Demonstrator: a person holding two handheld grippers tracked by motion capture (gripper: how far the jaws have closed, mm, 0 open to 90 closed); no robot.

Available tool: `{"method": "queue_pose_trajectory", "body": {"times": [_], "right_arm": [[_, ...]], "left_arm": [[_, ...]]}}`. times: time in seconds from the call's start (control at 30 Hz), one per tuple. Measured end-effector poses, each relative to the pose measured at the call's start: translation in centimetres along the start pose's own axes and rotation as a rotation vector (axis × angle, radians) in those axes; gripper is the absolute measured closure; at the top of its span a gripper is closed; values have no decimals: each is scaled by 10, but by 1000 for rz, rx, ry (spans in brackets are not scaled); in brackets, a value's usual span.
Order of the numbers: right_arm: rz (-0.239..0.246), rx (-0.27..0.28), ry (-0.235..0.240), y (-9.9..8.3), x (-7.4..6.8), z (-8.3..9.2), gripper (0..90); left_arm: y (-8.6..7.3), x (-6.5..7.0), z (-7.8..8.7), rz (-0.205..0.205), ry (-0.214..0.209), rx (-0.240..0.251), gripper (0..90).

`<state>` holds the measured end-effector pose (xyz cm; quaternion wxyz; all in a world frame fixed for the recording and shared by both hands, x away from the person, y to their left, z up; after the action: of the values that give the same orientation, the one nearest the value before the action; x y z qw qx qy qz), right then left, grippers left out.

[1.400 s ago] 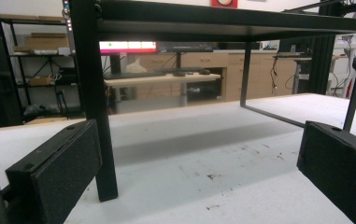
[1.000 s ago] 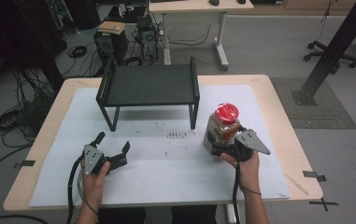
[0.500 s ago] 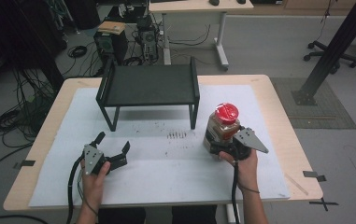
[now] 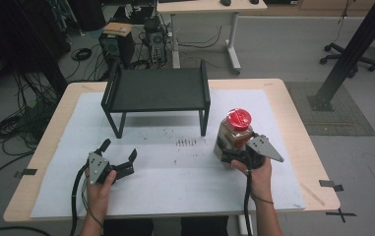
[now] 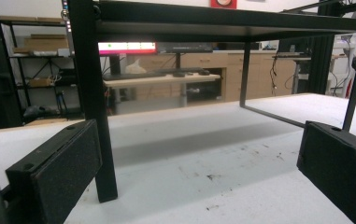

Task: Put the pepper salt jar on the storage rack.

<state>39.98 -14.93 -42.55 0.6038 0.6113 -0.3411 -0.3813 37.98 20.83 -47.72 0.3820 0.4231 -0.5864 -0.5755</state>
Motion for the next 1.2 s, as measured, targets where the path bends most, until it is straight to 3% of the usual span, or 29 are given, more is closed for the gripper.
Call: {"method": "queue_pose_trajectory", "body": {"times": [1.2], "right_arm": [[-10,7,6,-3,-2,1,0]], "left_arm": [[0,0,0,0,1,-1,2]]}}
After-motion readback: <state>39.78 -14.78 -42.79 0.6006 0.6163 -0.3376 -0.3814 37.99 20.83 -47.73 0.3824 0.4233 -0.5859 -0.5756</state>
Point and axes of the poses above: each handheld gripper's, and its own axes: z roughly backward along the jaws, y roughly out of its top, x roughly to its right, the point moved 9 cm from there along -z, roughly forward along the jaws, and after that the axes turned 1 degree about -z, right-handed, at the moved point
